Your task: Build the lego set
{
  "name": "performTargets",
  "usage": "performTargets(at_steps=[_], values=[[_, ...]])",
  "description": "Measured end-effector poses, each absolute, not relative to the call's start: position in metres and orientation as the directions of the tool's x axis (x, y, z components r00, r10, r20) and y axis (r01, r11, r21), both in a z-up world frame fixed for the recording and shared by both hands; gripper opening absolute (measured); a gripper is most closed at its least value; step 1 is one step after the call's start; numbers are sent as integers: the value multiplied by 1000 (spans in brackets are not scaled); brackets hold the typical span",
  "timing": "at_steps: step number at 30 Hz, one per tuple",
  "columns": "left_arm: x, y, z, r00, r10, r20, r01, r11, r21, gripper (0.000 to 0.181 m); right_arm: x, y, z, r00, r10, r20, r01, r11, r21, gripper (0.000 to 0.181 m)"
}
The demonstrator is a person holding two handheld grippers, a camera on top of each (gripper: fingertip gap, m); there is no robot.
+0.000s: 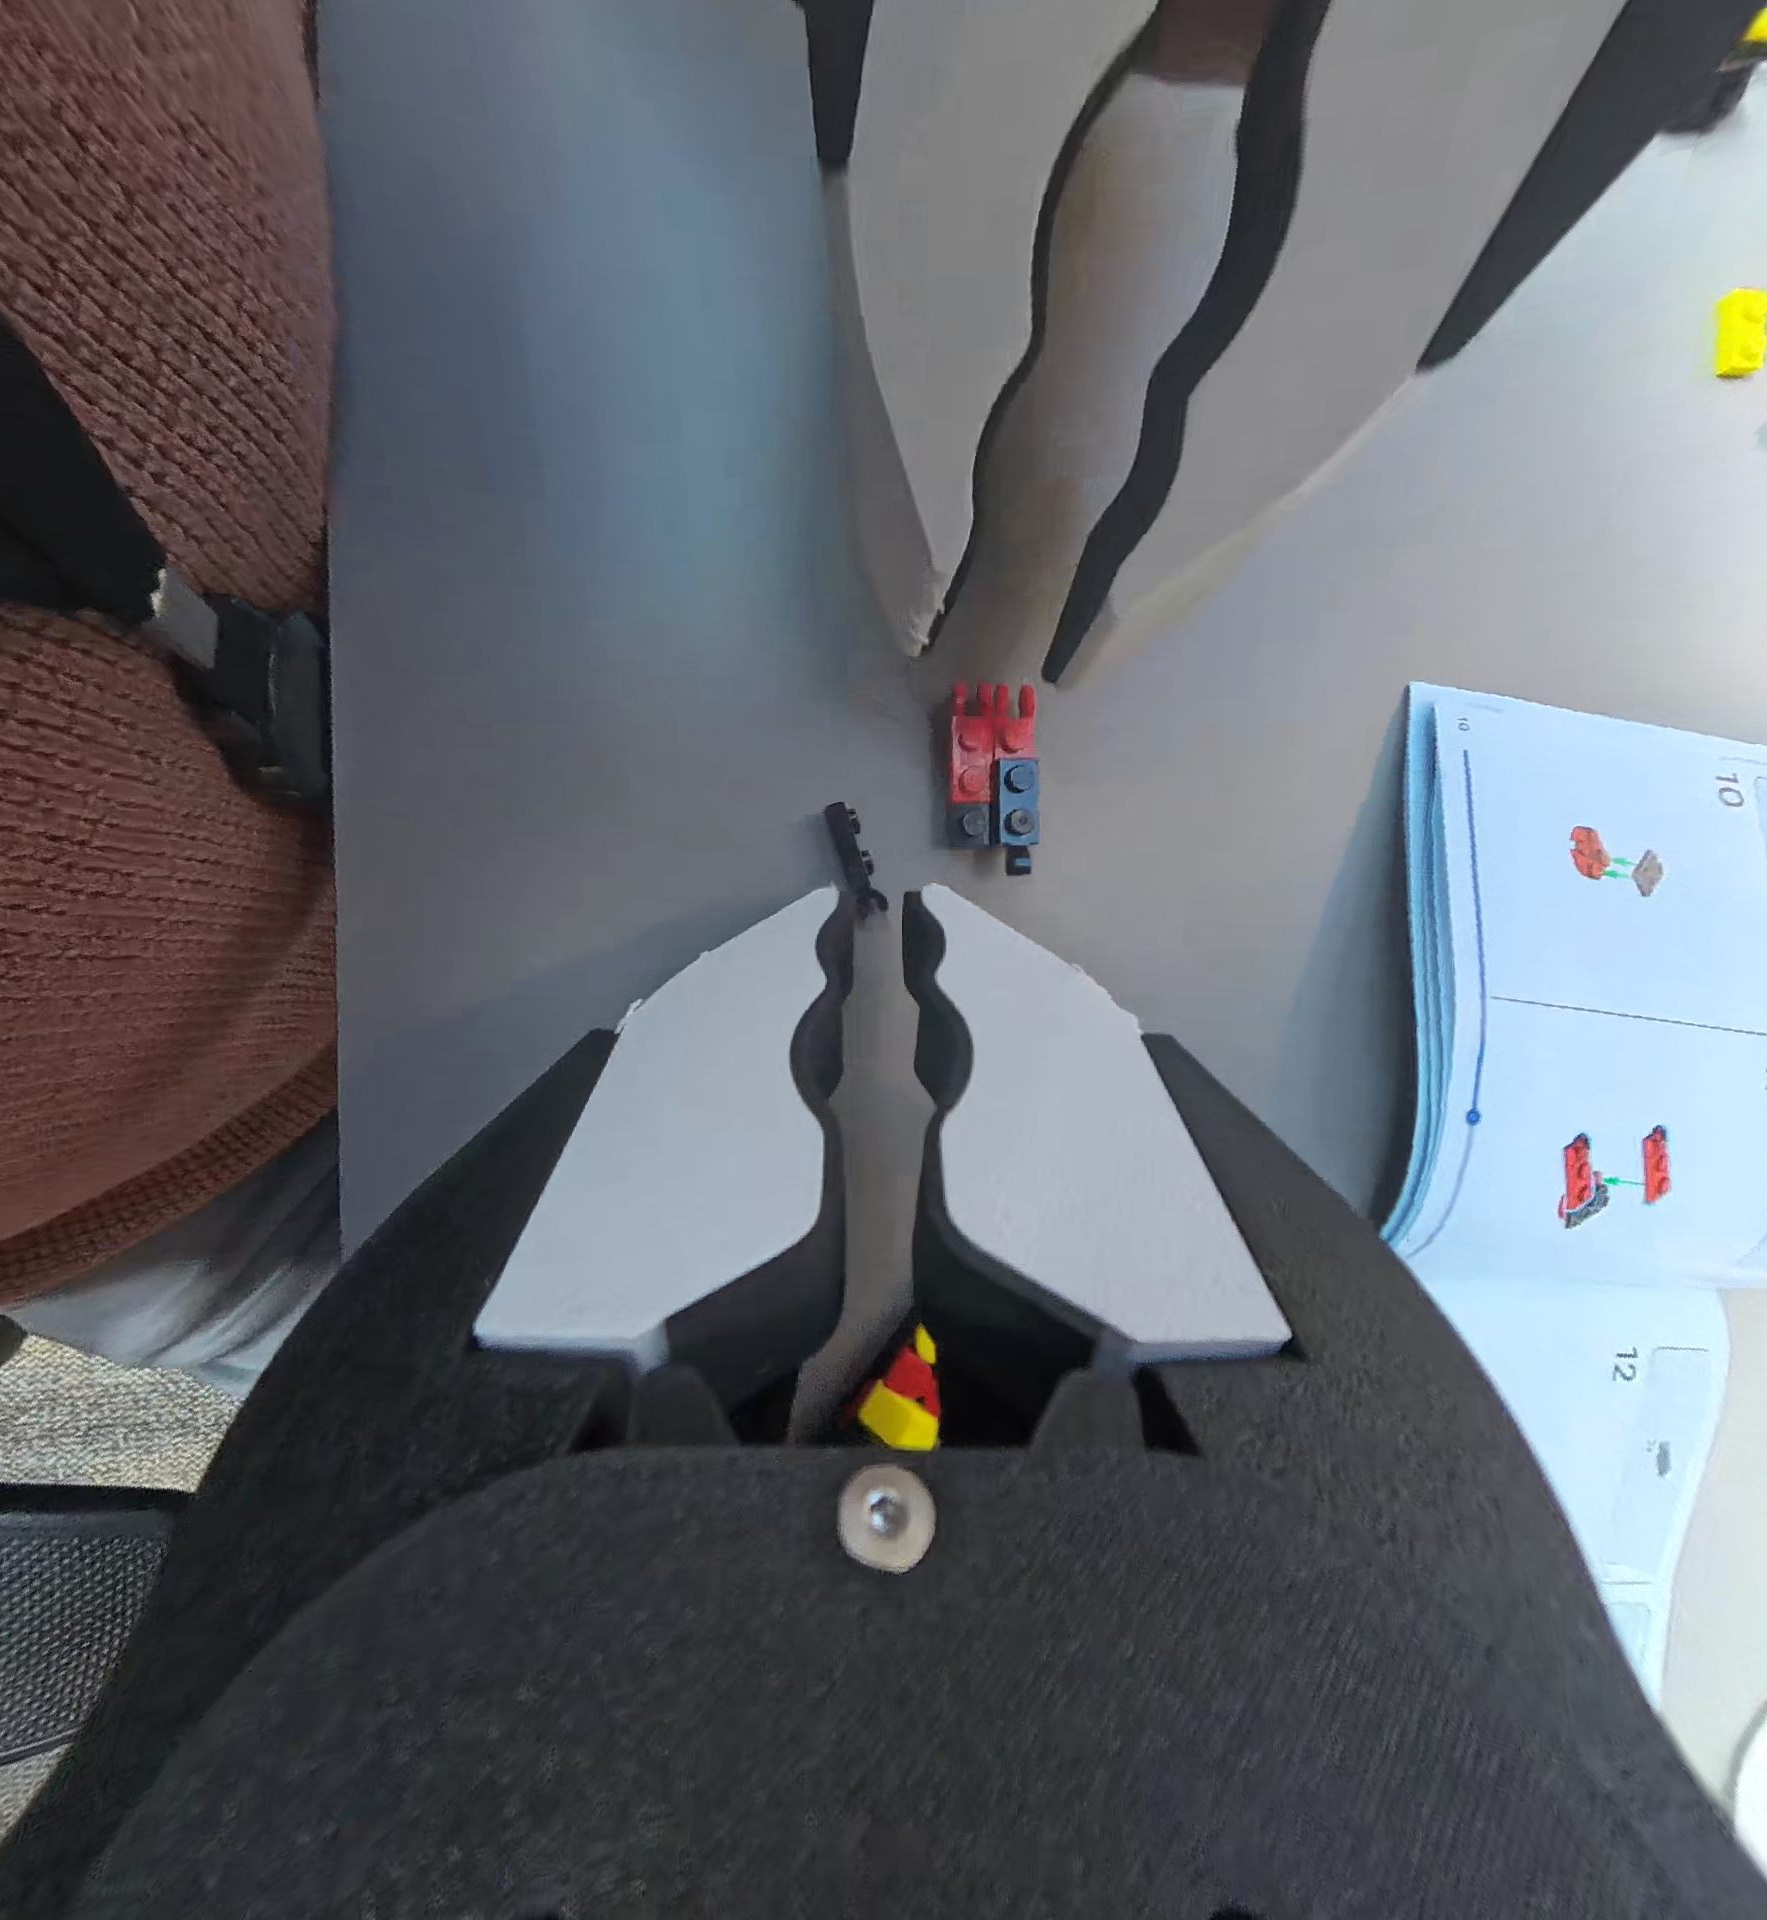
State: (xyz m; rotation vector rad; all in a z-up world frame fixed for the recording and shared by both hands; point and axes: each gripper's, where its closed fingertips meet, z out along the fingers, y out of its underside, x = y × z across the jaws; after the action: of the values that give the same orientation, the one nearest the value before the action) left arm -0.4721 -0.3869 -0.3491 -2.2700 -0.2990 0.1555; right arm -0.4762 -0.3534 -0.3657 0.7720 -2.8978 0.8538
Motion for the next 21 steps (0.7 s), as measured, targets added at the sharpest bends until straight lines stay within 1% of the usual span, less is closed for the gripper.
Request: performTargets(at_steps=[1,3,6,10,12,15,17,21], values=[[-469,-385,-346,957,289,11,192,-606,-772,19,-477,-353,-369,-877,-450,165,-469,733,-493,9],[-464,-378,-346,942,330,54,245,-570,-784,19,-473,-356,-371,-877,-456,153,-465,724,-509,9],[-463,-375,-354,921,384,68,293,-566,-770,18,-470,-361,-375,-863,-472,178,-492,710,-504,5],[-463,-374,-353,899,434,55,311,-545,-779,18,-476,-368,-365,-852,-429,300,-524,690,-500,4],[-468,-378,-349,877,478,53,328,-514,-793,17,-484,-371,-358,-830,-375,412,-548,688,-476,4],[-472,-382,-349,853,519,51,346,-491,-800,16,-488,-373,-360,-804,-323,499,-549,724,-418,4],[-472,-382,-352,855,517,38,342,-508,-791,16,-492,-374,-364,-787,-299,539,-545,746,-383,4],[-474,-382,-357,862,506,3,318,-537,-782,15,-491,-378,-364,-796,-281,536,-529,753,-391,4]])
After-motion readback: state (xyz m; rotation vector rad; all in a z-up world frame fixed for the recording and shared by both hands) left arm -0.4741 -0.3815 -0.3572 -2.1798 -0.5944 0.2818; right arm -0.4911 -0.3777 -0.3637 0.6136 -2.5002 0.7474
